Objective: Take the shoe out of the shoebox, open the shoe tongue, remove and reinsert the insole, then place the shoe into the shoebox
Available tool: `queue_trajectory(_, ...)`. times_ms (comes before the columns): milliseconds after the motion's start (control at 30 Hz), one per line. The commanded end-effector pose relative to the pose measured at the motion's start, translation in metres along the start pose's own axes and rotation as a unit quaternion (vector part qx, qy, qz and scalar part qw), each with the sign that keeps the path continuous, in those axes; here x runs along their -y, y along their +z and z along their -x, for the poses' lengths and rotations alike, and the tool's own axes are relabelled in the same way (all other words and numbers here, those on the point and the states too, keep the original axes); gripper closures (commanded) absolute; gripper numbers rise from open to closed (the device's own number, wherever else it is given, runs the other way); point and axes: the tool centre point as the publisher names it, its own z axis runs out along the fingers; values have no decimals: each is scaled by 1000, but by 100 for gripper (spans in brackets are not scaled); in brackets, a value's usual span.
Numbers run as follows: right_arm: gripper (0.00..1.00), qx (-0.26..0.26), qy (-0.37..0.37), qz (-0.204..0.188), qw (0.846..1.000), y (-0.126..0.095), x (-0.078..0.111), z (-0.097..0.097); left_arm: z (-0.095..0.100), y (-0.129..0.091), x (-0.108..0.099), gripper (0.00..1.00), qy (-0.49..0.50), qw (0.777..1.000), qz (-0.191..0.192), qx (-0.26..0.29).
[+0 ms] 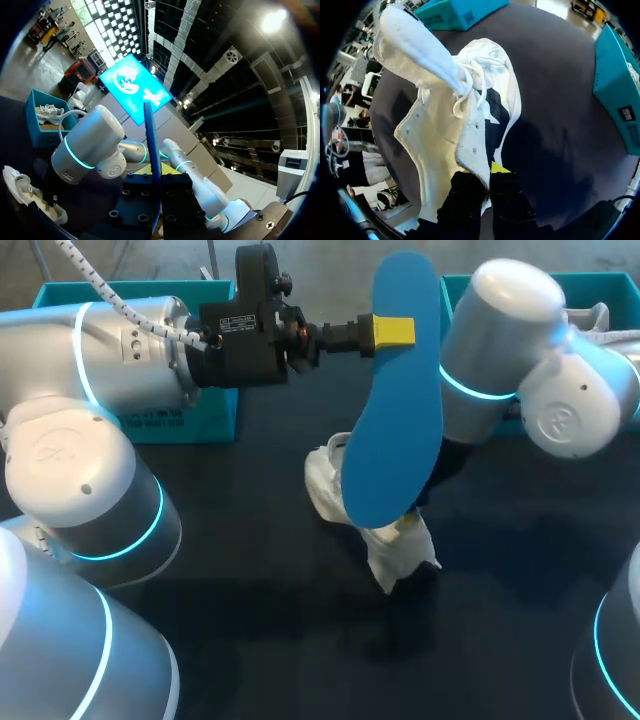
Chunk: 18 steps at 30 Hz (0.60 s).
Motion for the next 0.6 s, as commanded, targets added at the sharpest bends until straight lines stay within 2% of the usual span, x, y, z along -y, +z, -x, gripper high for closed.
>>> queue_trajectory(33, 100, 22, 94, 1, 995, -5, -2, -4, 0, 1, -1, 100, 0, 1000, -1, 1)
queue_trajectory(333, 100, 5, 182, 45, 982, -2, 3, -15, 0, 1, -1, 100, 0, 1000, -1, 1)
queue_trajectory(600, 100, 17, 177, 73, 981, 10, 3, -29, 0, 1, -1, 100, 0, 1000, -1, 1)
